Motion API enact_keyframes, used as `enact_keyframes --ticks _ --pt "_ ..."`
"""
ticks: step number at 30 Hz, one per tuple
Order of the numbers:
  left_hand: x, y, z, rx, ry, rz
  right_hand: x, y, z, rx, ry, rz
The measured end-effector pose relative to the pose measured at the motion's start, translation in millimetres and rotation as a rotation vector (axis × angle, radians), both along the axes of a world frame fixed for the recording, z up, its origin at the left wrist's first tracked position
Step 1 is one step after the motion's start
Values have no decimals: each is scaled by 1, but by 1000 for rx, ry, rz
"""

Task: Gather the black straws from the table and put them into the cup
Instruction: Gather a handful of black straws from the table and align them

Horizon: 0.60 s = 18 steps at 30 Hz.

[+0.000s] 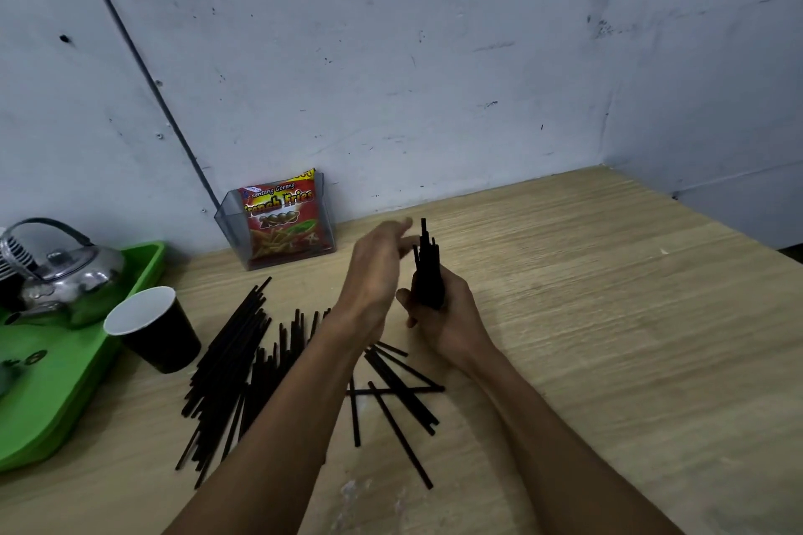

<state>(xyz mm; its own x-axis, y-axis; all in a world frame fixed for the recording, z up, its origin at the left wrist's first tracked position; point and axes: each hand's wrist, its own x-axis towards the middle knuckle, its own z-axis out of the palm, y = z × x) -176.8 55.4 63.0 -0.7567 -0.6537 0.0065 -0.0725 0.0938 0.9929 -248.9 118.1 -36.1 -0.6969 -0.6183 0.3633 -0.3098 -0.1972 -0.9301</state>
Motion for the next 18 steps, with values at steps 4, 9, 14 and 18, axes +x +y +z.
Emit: enact_keyframes --ticks 4,9,14,18 --pt "-5 -5 19 -106 110 -30 0 -1 0 1 24 -27" --pt "-12 -8 5 -272 -204 -164 1 -1 -3 -4 10 -2" --pt "-8 -5 9 -339 -33 -67 1 -3 -1 41 -5 -33" --pt "-22 3 15 -897 9 -118 0 -2 -4 78 -8 -70"
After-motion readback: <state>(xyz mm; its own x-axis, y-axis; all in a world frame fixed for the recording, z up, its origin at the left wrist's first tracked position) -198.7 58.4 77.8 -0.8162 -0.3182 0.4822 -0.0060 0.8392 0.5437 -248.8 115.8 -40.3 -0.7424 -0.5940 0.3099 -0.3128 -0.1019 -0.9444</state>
